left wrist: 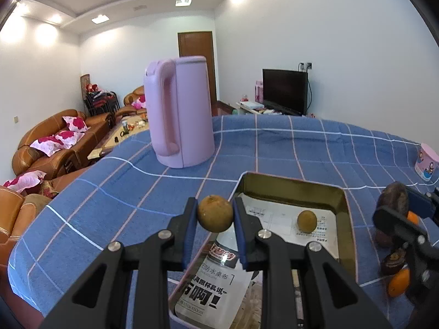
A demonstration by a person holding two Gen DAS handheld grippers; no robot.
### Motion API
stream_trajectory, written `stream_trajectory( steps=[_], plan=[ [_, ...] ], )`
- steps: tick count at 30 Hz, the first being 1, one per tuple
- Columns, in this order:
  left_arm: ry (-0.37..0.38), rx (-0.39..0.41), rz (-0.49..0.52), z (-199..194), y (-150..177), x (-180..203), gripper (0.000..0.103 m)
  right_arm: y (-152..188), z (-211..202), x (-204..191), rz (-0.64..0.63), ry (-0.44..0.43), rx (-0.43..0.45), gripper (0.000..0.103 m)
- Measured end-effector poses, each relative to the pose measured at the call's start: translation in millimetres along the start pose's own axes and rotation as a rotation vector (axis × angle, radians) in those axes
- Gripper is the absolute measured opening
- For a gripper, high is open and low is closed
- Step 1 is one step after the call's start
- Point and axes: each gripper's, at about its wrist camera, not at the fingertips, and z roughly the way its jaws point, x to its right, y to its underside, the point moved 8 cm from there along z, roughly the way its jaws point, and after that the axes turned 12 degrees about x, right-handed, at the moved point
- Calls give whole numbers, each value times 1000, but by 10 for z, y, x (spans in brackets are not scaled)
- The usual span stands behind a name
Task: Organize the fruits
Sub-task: 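Carry the kiwi in the left gripper and dark fruit in the right over the tin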
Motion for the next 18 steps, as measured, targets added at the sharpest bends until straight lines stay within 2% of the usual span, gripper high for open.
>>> stream_trajectory(
  steps=[6, 18],
  plan=[
    [4, -44, -2, 105, 37, 0, 27, 76, 164, -97, -6, -17, -36, 39],
    [18, -74, 21, 146, 67, 50, 27, 216, 335, -141, 6, -21, -105, 39]
  ],
)
